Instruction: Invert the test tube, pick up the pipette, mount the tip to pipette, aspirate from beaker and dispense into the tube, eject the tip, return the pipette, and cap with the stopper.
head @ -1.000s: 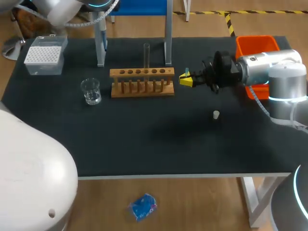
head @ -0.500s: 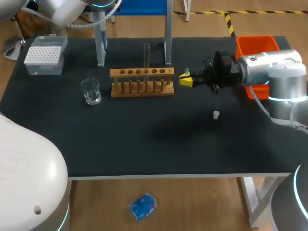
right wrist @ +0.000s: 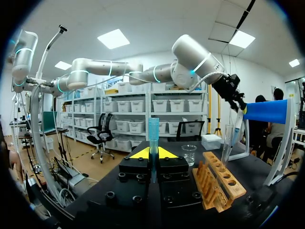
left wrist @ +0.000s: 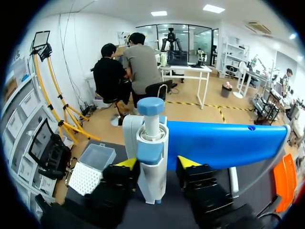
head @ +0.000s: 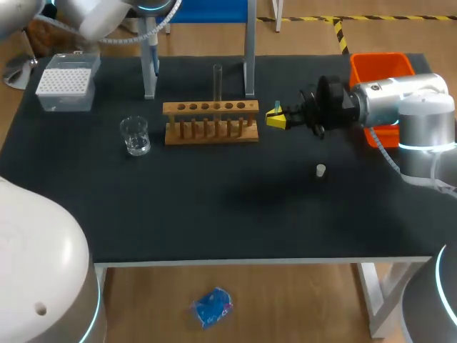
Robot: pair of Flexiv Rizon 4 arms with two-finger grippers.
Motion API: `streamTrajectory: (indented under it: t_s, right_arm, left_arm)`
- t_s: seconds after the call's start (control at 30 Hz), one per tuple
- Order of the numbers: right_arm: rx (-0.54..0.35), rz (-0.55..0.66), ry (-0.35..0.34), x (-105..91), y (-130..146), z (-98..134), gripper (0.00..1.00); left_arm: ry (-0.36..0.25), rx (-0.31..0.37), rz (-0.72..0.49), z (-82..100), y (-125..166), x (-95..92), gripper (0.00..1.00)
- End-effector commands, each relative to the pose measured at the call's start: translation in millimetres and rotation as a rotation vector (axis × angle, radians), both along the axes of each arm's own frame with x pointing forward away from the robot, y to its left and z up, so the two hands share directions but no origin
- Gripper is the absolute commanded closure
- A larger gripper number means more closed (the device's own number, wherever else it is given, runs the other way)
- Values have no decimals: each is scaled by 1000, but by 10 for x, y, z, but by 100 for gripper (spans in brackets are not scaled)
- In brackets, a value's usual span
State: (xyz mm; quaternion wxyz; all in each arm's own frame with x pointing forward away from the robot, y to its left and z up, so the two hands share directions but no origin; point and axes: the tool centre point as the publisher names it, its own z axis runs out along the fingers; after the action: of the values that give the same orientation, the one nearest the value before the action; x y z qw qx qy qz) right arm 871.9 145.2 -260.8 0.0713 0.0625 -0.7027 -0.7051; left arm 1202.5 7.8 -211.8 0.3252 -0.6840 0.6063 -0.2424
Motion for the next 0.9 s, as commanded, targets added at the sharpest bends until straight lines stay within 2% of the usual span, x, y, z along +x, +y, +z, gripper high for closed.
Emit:
streamTrajectory:
  t_s: [0.03,0.5,0.8,0.9]
  right_arm:
    - [0,2,0,3,-9,-1,100]
    - [0,2,0,3,-9,-1,100]
    - [0,2,0,3,-9,-1,100]
    - [0,2,0,3,-9,-1,100]
  left_arm:
    - [5,3,3,14,-8,-21,100]
    - [3,1,15,29,32,-62,100]
    - [-65,30,-40,291,90,-190,100]
    - [-86,8,-96,393,164,-249,100]
